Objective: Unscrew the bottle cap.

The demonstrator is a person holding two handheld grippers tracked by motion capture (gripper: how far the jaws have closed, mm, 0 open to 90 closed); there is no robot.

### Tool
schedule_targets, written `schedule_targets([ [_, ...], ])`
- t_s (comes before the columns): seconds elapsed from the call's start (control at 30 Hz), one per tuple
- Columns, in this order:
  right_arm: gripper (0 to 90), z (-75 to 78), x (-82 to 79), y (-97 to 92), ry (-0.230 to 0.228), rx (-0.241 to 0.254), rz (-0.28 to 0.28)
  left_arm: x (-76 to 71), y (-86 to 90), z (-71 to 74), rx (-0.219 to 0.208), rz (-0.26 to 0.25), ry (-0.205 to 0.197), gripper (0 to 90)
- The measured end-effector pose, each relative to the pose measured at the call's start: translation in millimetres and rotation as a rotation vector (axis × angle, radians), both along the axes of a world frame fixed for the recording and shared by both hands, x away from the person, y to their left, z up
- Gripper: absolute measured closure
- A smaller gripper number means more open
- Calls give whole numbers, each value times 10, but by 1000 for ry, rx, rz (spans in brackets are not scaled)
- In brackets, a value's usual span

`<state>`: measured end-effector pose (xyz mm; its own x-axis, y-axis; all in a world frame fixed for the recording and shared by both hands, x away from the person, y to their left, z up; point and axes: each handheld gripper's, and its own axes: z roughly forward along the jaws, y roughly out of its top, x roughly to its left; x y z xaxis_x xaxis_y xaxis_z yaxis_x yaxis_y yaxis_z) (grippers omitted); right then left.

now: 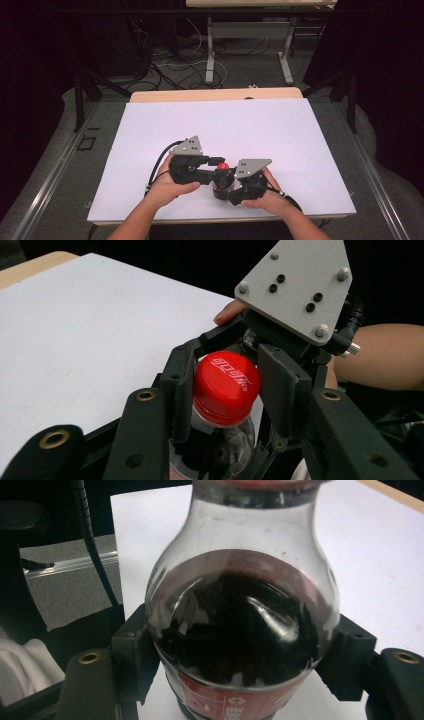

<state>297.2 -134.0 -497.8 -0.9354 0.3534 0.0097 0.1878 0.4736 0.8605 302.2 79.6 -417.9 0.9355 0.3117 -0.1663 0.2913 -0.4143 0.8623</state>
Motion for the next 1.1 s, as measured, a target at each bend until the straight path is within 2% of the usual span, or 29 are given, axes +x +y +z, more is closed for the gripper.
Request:
schedule_targets([
  [0.1, 292, 2, 5, 10, 8, -7, -17, -38, -24, 11, 20, 45, -28, 604],
  [0.13, 293, -1, 9, 18, -1, -3, -29, -52, -33, 15, 23, 66, -31, 606],
  [0.2, 293, 4, 10, 25, 0, -4, -53, -87, -62, 18, 23, 118, -49, 607],
  [0.3, 293, 12, 5, 45, -15, -3, -116, -157, -127, 20, 21, 233, -53, 607],
  [0.37, 293, 14, 1, 58, -22, -7, -161, -204, -182, 19, 29, 299, -70, 605],
  [0.47, 292, 10, -2, 74, -50, -22, -207, -236, -234, 16, 34, 352, -77, 600],
  [0.53, 292, 15, -1, 69, -39, -20, -212, -214, -228, 19, 35, 328, -73, 576],
  [0.63, 292, 22, 18, 27, -11, 11, -175, -162, -177, 46, 21, 246, -50, 451],
  [0.7, 292, 33, 14, 1, -2, 29, -124, -99, -100, 87, 18, 162, -30, 386],
  [0.77, 292, 52, -3, -10, 8, 46, -92, -38, -21, 115, -21, 101, -39, 382],
  [0.8, 292, 58, -11, -10, 3, 52, -79, -7, 11, 124, -28, 66, -41, 394],
  [0.83, 292, 70, -21, -8, -2, 47, -67, 3, 30, 137, -22, 46, -17, 434],
  [0.87, 292, 78, -33, -4, -2, 44, -55, 4, 40, 146, -27, 25, -11, 430],
  [0.97, 293, 93, -56, 11, -9, 42, -16, 14, 53, 160, -21, -43, -15, 441],
  [1.0, 293, 94, -63, 15, -6, 45, -4, 19, 57, 163, -24, -63, -18, 463],
  [1.1, 292, 99, -73, 18, 5, 43, 34, 46, 80, 155, -46, -124, 14, 571],
])
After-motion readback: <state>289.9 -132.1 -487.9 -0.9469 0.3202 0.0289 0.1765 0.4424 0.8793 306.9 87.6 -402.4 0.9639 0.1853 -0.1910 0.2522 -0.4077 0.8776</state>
